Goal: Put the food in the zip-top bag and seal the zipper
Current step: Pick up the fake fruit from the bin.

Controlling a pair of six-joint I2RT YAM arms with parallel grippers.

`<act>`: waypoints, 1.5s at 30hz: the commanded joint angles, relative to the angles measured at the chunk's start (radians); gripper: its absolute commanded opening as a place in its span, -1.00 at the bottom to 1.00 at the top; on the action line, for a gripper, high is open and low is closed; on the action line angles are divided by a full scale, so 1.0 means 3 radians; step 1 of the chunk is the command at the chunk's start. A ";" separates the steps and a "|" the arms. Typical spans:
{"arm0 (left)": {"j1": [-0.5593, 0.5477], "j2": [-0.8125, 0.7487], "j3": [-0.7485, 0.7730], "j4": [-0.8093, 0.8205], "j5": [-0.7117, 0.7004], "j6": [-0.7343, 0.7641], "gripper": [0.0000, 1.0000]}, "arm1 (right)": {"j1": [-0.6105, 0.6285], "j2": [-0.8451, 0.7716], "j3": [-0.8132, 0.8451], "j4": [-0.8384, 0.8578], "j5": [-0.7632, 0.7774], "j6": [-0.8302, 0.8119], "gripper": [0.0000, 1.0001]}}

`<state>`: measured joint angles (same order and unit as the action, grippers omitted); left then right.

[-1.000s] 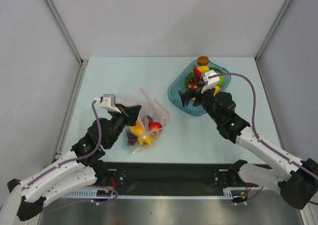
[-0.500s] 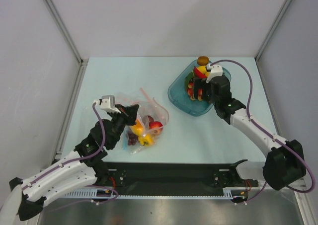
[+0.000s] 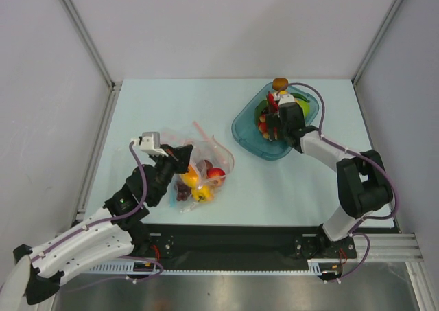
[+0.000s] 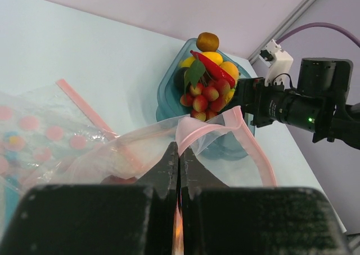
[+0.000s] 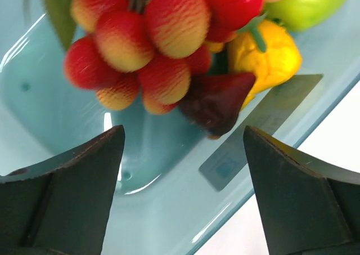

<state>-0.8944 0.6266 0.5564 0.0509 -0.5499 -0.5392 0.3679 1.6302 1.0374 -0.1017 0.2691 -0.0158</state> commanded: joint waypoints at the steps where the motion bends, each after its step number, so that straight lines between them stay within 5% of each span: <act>1: 0.0005 -0.0018 0.0007 0.0147 0.0008 0.0028 -0.98 | -0.0061 0.0108 0.0218 0.0042 0.0044 -0.0090 0.81; 5: 0.0005 -0.0013 0.0017 0.0152 0.0023 0.0028 -0.97 | -0.0127 0.0338 0.0371 -0.0034 -0.0083 -0.0106 0.46; 13: 0.0005 -0.0007 0.0022 0.0137 0.0013 0.0038 -0.96 | -0.0250 0.0896 0.0694 -0.0285 -0.0043 -0.0111 0.58; 17: 0.0005 -0.0033 0.0027 0.0127 0.0008 0.0043 -0.95 | -0.0255 0.0891 0.0730 -0.0321 -0.0150 -0.0065 -0.02; 19: 0.0005 -0.0033 0.0012 0.0142 -0.0003 0.0044 -0.95 | -0.0250 0.0835 0.0709 -0.0321 -0.0242 -0.0034 -0.17; 32: 0.0005 -0.0043 0.0022 0.0122 0.0018 0.0038 -0.95 | 0.0041 -0.0034 0.0438 -0.0300 -0.0156 0.0032 -0.37; 45: 0.0005 0.0395 0.0185 0.0106 0.0207 0.0033 -0.95 | 0.0445 -0.1414 -0.0201 0.0374 -0.0861 0.0252 -0.47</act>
<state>-0.8944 0.7006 0.5640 0.0593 -0.5209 -0.5392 0.4675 1.3201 1.0046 -0.1162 0.0814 0.0280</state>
